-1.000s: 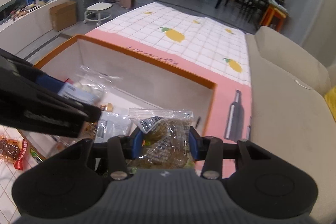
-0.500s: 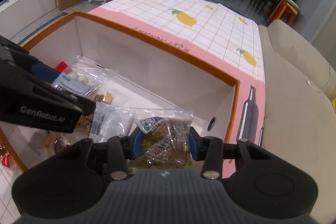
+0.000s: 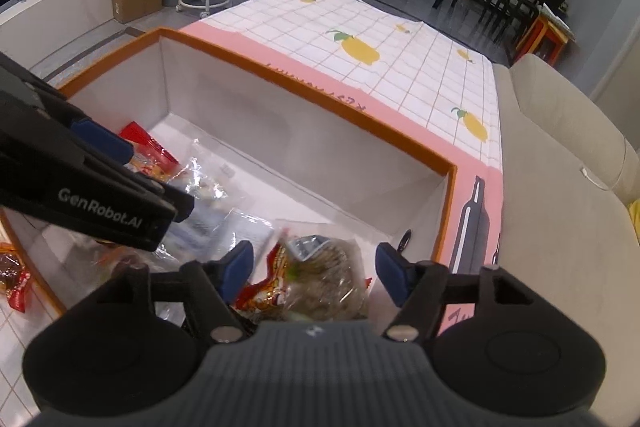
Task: Organize snacks
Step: 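Lower both packets into the orange box and open both tools, then move both tools back toward the red meat snack and green sausage stick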
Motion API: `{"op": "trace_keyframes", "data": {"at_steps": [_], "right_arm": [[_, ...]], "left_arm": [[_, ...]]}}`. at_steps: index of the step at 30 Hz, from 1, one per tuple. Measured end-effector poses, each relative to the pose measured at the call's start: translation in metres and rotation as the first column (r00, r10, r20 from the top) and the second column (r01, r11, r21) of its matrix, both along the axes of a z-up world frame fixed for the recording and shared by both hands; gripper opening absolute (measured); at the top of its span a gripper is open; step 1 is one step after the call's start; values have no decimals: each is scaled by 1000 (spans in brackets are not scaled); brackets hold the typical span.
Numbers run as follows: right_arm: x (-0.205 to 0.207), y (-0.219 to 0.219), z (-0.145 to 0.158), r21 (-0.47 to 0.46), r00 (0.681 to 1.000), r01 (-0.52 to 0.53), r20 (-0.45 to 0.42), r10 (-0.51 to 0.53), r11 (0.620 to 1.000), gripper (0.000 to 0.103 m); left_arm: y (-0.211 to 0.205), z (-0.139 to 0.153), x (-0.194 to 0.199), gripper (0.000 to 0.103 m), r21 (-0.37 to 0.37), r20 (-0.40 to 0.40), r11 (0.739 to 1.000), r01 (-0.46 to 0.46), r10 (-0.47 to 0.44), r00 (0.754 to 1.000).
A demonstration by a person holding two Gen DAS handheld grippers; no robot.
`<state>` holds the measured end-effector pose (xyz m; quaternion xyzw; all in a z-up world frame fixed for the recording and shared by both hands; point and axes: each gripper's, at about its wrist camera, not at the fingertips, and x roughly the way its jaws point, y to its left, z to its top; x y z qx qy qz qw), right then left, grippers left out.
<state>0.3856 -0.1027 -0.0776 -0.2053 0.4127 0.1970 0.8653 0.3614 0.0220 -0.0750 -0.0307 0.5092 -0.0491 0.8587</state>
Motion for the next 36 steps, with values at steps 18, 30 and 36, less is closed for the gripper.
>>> {"op": "trace_keyframes", "data": {"at_steps": [18,30,36], "right_arm": [[-48,-5,49,36,997,-4,75,1,999,87],[-120,-28,90,121,987,57,143,-74,991,91],[-176,-44,96,212,976,104,166,-141,972,96]], "left_arm": [[-1,69,-59,78,9,160,999,37,-38,986],[-8,112,-149,83,82,356,995,52,-78,931],[-1,103,-203,83,87,418,996,10,-45,907]]}}
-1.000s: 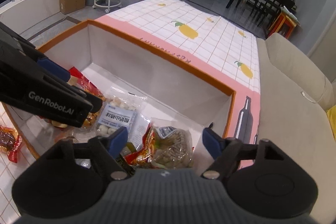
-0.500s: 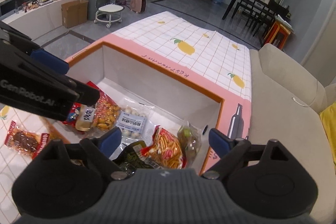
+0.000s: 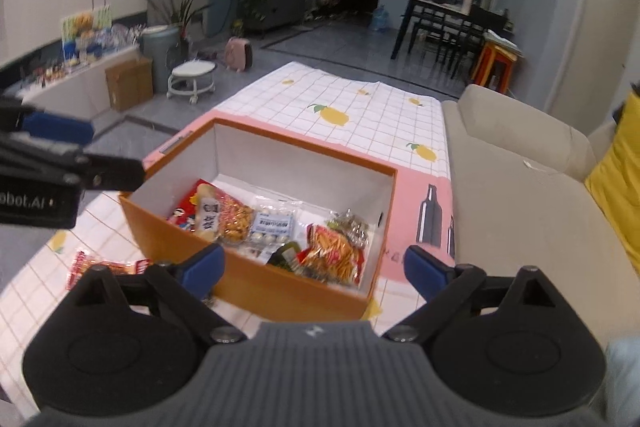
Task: Organize snacks
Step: 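Move both tools back toward the red meat snack and green sausage stick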
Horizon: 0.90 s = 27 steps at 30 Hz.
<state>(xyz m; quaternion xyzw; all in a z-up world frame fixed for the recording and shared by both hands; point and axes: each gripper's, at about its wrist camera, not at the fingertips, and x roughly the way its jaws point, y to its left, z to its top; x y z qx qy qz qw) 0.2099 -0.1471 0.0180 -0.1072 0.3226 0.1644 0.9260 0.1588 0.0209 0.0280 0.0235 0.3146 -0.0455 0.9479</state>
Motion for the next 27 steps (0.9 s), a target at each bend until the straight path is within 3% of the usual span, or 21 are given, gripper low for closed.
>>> {"op": "trace_keyframes", "data": {"at_steps": [8,16,27], "right_arm": [[-53,-14,-25,96,992,126,-12,-126,987,97],[-83,-10,-65,67,976,219,-20,-218,973,97],[-78,12,-114,34,978,169,-127,-164,985,97]], "left_arm": [[24,-36,-43,83,-4,-28,994,-111,111,993],[50,-67,-46,83,-63,-108,978,-198,190,976],[73,-96,-40,83,-115,-210,959,-259,231,950]]}}
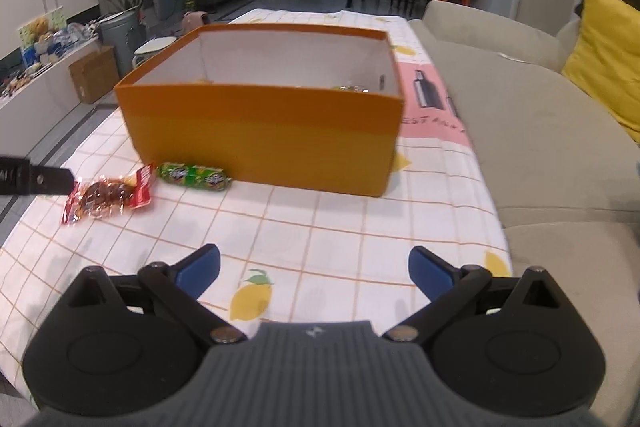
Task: Organize snacks
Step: 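Move both tools back toward the red meat snack and green sausage stick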
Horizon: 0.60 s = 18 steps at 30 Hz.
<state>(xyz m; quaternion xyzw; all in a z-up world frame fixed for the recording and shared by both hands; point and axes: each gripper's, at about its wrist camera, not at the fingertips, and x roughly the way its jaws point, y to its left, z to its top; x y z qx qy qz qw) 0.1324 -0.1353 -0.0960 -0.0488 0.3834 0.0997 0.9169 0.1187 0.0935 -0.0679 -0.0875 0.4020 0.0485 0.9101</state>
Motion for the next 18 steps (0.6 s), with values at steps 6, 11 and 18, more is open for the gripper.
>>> {"op": "trace_keyframes", "data": {"at_steps": [6,11,18], "right_arm": [[17,23,-11,45,998,-57,-34,59,997,97],[38,55,-17,33,990,-138,-15,139,990,91],[75,87,-31,10,966,-258,14,258,966,79]], "left_arm": [[26,-7,15,82,-39,-46,994,-98,96,994],[49,-17,37,82,-24,-78,992,-127,125,989],[58,-31,60,80,-41,-42,994,-103,101,994]]}}
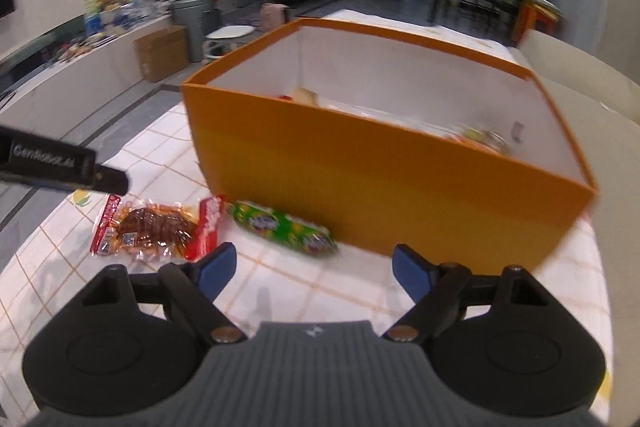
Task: Organize snacks
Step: 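Move both tools back toward the red meat snack and green sausage stick, then grasp the green sausage stick with the right tool while the left tool grasps the red meat snack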
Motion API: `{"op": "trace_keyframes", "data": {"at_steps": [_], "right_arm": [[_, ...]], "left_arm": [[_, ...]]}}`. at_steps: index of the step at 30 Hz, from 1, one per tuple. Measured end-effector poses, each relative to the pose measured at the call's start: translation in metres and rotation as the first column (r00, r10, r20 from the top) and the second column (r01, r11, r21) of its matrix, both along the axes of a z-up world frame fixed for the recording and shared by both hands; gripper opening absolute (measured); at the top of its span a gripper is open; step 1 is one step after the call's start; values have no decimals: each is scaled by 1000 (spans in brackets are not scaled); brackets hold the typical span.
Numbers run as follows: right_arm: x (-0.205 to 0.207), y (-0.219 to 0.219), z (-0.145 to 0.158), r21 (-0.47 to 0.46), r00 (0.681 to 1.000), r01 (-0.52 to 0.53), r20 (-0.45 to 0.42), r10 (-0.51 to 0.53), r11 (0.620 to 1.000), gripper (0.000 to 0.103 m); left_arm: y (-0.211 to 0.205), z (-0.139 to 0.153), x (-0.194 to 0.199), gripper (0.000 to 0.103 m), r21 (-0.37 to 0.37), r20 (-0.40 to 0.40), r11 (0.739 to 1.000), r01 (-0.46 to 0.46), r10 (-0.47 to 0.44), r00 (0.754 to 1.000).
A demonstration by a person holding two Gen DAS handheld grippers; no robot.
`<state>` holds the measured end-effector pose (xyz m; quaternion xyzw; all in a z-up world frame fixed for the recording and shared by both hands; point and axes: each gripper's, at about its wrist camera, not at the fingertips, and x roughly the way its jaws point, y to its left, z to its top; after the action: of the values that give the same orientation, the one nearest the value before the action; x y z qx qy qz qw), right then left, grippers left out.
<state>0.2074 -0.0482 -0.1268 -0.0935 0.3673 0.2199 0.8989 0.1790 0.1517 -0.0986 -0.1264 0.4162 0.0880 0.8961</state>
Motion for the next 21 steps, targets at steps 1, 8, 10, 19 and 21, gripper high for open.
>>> {"op": "trace_keyframes", "data": {"at_steps": [1,8,10,19,21], "right_arm": [[4,4,-6,-18,1000,-24,9,24,1000,76],[24,20,-32,-72,996,-94,4,94,993,59],[29,20,-36,-63,996,-91,-12,90,994,48],[20,10,-31,-28,994,-87,-68,85,996,12],[12,5,-30,-28,994,-83,-73,81,996,0]], "left_arm": [[-1,-1,3,80,2,7,1000,20,-20,1000],[-10,-16,24,79,63,-33,988,141,-139,990],[-8,-20,27,76,47,-67,986,160,-157,985],[-10,-30,21,62,-81,-176,987,137,-150,973],[-14,-30,16,62,-117,-189,984,136,-156,970]]}}
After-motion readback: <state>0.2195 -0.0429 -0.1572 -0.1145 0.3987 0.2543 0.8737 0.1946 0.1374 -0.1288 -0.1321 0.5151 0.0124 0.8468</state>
